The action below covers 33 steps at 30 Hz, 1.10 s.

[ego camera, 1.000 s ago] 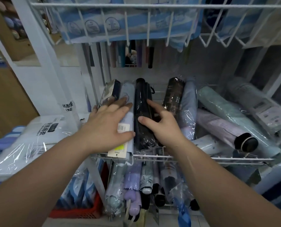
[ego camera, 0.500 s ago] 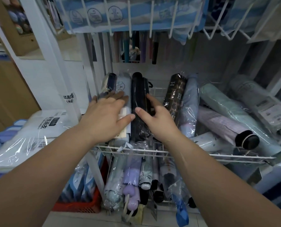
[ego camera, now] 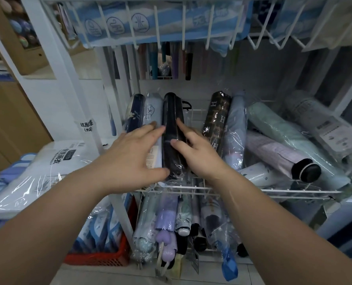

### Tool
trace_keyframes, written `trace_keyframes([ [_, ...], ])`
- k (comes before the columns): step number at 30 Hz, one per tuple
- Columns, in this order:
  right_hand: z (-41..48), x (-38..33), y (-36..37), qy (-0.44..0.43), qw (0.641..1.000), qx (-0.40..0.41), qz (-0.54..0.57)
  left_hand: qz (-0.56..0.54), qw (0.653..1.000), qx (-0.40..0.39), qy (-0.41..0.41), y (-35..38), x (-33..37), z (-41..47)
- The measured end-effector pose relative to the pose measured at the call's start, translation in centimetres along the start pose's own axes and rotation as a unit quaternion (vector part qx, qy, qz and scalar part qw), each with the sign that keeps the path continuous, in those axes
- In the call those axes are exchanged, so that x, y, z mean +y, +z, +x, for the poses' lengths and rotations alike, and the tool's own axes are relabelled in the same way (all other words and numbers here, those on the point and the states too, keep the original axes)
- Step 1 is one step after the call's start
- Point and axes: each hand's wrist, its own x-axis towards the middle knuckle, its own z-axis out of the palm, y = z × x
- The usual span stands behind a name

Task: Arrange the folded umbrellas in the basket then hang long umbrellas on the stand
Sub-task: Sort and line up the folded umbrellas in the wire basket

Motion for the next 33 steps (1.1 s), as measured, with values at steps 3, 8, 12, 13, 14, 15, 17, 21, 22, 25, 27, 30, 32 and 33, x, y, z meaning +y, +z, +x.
trace_keyframes([
  [3, 0.2, 0.4, -1.8, -0.010, 0.999, 0.035, -0.023, -0.006, 0.998, 0.050, 0.028, -0.2, 2.0, 1.1],
  [8, 0.7, 2.4, -5.4, 0.054, 0.976, 0.148, -0.149, -0.005, 0.996, 0.071, 0.048, -0.4, 5.1, 5.0],
  [12, 1.4, 2.6, -6.7, 0.079, 0.957, 0.155, -0.230, -0.020, 0.996, 0.055, 0.071, -0.4, 7.2, 10.0],
  [13, 1.7, 2.5, -7.2, 0.092, 0.956, 0.165, -0.225, -0.031, 0.996, 0.044, 0.068, -0.3, 7.6, 11.3],
  [14, 2.0, 2.3, -7.7, 0.109, 0.956, 0.164, -0.219, -0.042, 0.997, 0.032, 0.061, -0.1, 8.0, 12.6],
  [15, 2.3, 2.2, -8.2, 0.124, 0.955, 0.153, -0.221, -0.054, 0.997, 0.019, 0.049, 0.1, 8.3, 13.7],
  [17, 2.9, 2.4, -8.9, 0.143, 0.957, 0.134, -0.214, -0.086, 0.996, 0.003, 0.022, 0.7, 9.0, 15.7],
  [21, 2.6, 3.3, -8.5, 0.111, 0.968, 0.133, -0.180, -0.167, 0.986, -0.006, -0.007, 2.6, 9.4, 18.0],
  [22, 2.2, 3.6, -8.1, 0.098, 0.971, 0.133, -0.170, -0.198, 0.980, -0.016, -0.012, 3.0, 9.4, 18.3],
  [25, 0.8, 4.5, -7.1, 0.057, 0.975, 0.144, -0.160, -0.215, 0.975, -0.048, -0.033, 4.0, 8.6, 19.1],
  [27, 0.3, 4.9, -6.5, 0.027, 0.975, 0.148, -0.163, -0.197, 0.978, -0.053, -0.049, 4.2, 8.0, 19.0],
  [30, 0.0, 4.9, -6.0, -0.005, 0.975, 0.135, -0.176, -0.206, 0.976, -0.028, -0.061, 4.3, 6.8, 18.6],
  [32, -0.1, 4.8, -6.0, -0.015, 0.977, 0.128, -0.172, -0.196, 0.978, -0.018, -0.067, 4.2, 6.4, 18.3],
  [33, -0.2, 4.8, -6.1, -0.021, 0.978, 0.129, -0.165, -0.181, 0.981, -0.019, -0.069, 4.2, 6.3, 18.1],
])
